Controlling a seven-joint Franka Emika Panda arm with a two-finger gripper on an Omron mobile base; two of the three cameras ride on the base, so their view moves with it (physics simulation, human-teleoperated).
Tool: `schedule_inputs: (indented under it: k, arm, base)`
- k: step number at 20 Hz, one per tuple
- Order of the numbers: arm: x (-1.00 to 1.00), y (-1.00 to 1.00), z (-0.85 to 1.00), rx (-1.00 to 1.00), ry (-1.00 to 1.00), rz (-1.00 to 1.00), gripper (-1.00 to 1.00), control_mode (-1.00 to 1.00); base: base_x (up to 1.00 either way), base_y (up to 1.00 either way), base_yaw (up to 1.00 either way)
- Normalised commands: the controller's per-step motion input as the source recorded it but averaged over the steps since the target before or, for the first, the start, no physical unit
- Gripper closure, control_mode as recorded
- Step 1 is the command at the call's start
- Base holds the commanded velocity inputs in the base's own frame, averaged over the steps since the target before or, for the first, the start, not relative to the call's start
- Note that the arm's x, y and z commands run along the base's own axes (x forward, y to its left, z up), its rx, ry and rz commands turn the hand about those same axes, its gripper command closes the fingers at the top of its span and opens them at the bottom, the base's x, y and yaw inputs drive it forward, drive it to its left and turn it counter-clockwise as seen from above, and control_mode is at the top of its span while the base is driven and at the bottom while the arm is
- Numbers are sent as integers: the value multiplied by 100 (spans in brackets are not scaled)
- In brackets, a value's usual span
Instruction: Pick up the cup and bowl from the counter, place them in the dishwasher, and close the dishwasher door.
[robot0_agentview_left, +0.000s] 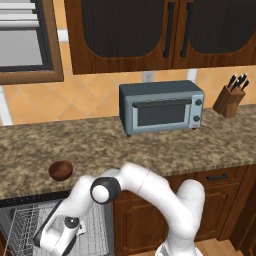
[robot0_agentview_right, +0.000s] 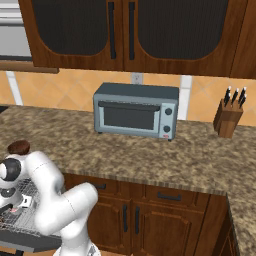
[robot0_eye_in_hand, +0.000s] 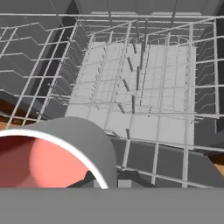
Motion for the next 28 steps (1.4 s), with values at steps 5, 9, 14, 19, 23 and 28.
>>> schedule_inputs:
  k: [5,9,14,19,23,28]
  arm:
    - [0,11,-41,0,0,-3,100,-100]
    - [0,37,-46,0,0,-3,-100,-100]
    - [0,3,-3,0,-3,-5,-100,-100]
    - [5,37,-13,1,-8,-12,-100,-100]
    - [32,98,-42,26,-10,-20,-100,-100]
    - [42,100,-21,48,-20,-13,-100,-100]
  base:
    - [0,0,0]
    - [0,0,0]
    - [0,0,0]
    - [0,0,0]
    - [0,0,0]
    - [0,0,0]
